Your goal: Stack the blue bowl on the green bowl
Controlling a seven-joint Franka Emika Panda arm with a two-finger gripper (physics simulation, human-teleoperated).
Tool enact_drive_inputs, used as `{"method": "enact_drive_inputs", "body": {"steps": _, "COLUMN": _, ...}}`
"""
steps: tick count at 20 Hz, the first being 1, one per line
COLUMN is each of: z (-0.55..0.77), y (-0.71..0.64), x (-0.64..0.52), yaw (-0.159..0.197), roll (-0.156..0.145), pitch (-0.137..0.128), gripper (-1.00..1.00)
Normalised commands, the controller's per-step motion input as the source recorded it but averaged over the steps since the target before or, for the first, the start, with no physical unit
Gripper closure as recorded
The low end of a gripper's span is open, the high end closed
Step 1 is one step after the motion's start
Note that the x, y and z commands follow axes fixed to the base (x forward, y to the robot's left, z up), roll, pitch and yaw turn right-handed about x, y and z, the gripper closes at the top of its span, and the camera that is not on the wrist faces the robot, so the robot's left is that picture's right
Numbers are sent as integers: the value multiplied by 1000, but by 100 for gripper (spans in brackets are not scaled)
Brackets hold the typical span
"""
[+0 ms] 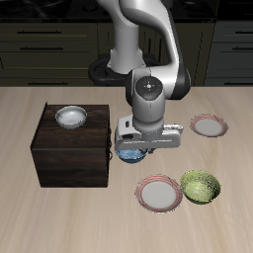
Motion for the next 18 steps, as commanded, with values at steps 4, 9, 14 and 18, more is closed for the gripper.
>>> {"method": "enact_drive_inputs", "body": {"steps": 4, "z": 405, "y": 175, "x": -125, "yaw": 1, "roll": 33, "pitch": -49, "gripper": 100}}
{"method": "enact_drive_inputs", "body": {"steps": 9, "z": 538, "y": 242, "x": -107, "yaw": 0, "roll": 26, "pitch": -74, "gripper": 100}}
{"method": "enact_drive_inputs", "body": {"steps": 14, "z": 335, "y": 199, "x": 94, "yaw": -10, "roll": -14, "pitch": -36, "gripper": 100}}
{"method": "enact_drive_inputs", "body": {"steps": 18, "z": 325, "y": 236, "x": 172, "yaw": -12, "roll": -13, "pitch": -31, "gripper": 100}}
